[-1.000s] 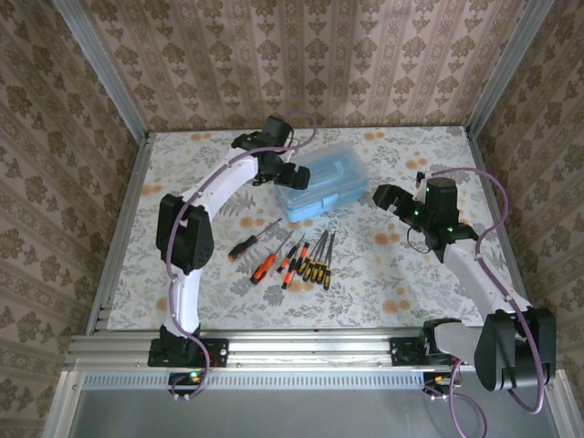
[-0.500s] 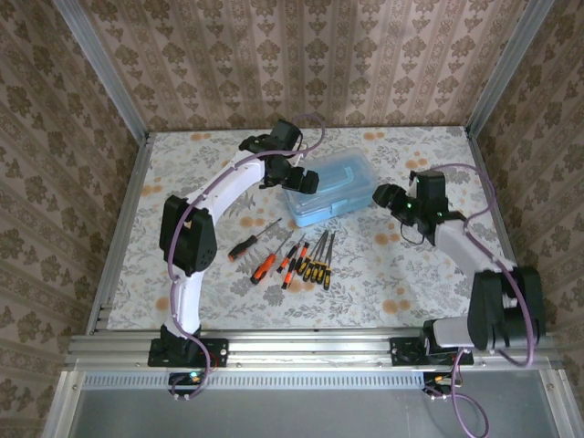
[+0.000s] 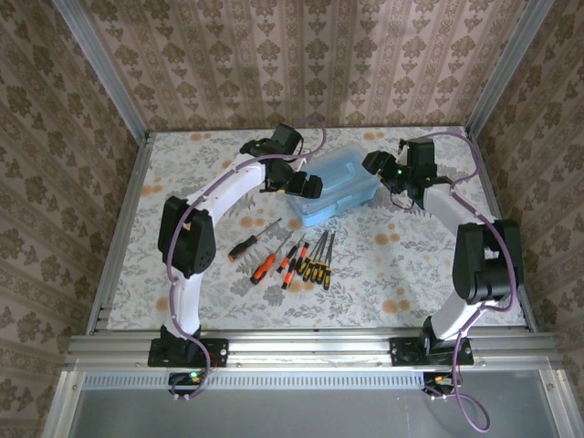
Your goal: Pack the tool kit
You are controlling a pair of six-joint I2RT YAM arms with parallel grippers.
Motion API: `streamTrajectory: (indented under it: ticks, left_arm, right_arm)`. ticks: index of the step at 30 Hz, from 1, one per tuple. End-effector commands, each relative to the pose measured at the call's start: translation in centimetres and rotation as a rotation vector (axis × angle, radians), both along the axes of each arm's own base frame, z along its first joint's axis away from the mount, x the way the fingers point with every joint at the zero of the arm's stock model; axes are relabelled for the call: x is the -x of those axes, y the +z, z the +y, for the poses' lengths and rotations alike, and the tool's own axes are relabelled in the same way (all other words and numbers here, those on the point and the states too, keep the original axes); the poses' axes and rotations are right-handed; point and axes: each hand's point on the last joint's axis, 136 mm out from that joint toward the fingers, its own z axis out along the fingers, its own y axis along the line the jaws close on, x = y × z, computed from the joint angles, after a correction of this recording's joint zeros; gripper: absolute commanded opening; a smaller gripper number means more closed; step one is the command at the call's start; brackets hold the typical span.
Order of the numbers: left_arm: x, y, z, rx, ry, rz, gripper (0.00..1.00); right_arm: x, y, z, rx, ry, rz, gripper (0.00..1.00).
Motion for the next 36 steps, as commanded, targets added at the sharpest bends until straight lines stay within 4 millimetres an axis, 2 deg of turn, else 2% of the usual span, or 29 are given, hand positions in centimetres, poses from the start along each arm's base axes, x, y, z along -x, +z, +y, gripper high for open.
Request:
streamTrajectory:
  ticks: [1,5,8,11,15,19,21,23,26,32,36]
  left_arm:
    - [2.8,1.2,-1.2,0.061,-0.048,0.014,0.93]
    - [4.0,2.1,-1.8,0.08,-0.092,0.006,0.93]
    - [4.0,3.7,-1.7,0.07,-0.126,-0.026,0.93]
    - [2.9,5.7,-1.0,0.023,-0.135,-0.093,0.94]
    - [-0.6,7.1,0.6,-0.116,-0.097,-0.208,0.97]
    - [-4.3,6.0,1.4,-0.238,-0.076,-0.252,1.0]
    - [-5.5,5.0,1.1,-0.22,-0.08,-0.232,1.0]
    - [-5.8,4.2,0.1,-0.172,-0.106,-0.198,1.0]
    - [-6.1,3.5,-1.0,-0.197,-0.143,-0.222,1.0]
    - [-6.9,2.8,-0.7,-0.212,-0.11,-0.24,1.0]
    - [-5.8,1.8,-1.4,-0.16,-0.133,-0.178,1.0]
  right_arm:
    - [-1.4,-0.6,0.7,0.004,0.061,0.03,0.72]
    - [-2.5,0.0,1.0,0.014,0.102,0.024,0.72]
    - [-2.6,1.1,0.6,0.034,0.114,0.013,0.73]
    - [-1.8,2.0,-0.1,0.053,0.102,0.002,0.74]
    - [0.6,2.1,-1.4,0.075,0.047,0.009,0.76]
    - [3.5,0.7,-0.6,0.012,0.043,0.029,0.81]
    - [4.4,0.1,-0.3,-0.012,0.04,0.04,0.82]
    - [4.7,-0.1,0.1,-0.034,0.054,0.034,0.82]
    - [4.4,0.6,1.0,-0.045,0.109,0.008,0.83]
    - [2.2,0.3,1.9,-0.051,0.129,0.022,0.85]
    - [0.7,-0.4,2.4,-0.063,0.14,0.034,0.86]
